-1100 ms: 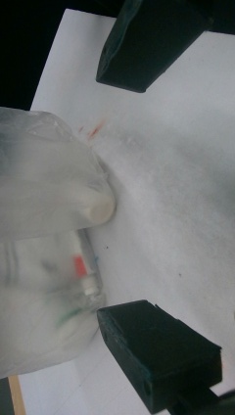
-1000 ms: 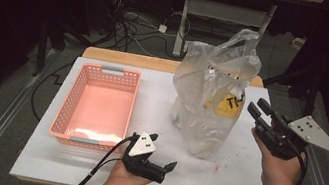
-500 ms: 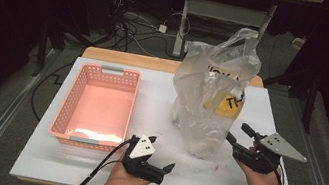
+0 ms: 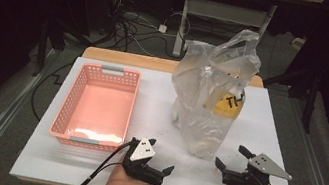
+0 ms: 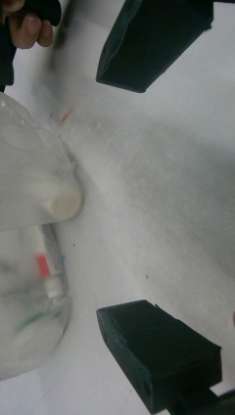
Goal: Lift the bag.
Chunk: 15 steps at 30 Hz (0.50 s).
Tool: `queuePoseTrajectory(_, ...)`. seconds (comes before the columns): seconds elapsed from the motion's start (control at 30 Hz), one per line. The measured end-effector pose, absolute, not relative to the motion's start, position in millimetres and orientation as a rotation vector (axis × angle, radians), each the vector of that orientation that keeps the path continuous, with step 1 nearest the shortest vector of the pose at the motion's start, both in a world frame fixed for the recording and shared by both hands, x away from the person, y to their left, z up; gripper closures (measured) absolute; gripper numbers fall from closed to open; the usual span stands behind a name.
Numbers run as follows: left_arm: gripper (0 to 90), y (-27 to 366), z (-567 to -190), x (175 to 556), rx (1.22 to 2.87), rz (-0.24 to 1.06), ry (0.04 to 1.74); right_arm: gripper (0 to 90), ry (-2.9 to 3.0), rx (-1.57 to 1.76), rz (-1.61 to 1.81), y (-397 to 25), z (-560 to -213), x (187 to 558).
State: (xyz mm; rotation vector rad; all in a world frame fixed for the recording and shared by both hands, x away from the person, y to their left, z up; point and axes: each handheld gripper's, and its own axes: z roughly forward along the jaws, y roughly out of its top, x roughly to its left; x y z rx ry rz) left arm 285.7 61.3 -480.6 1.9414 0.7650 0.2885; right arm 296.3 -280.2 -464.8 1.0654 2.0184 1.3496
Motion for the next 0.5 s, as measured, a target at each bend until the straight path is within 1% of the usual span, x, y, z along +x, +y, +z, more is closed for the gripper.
queuePoseTrajectory(0.03, 0.0, 61.4, -481.0, 285.5, 1.942, 0.292, 0.763, 0.0, 2.015, 1.067, 1.352, -281.4, -466.3, 294.0)
queuePoseTrajectory(0.17, 0.0, 63.1, -484.0, 285.0, 1.929, 0.297, 0.770, 0.0, 2.047, 1.038, 1.344, -284.7, -471.0, 290.6)
queuePoseTrajectory(0.5, 0.0, 65.1, -485.1, 284.4, 1.899, 0.305, 0.784, 0.0, 2.003, 1.004, 1.399, -282.4, -468.0, 292.8)
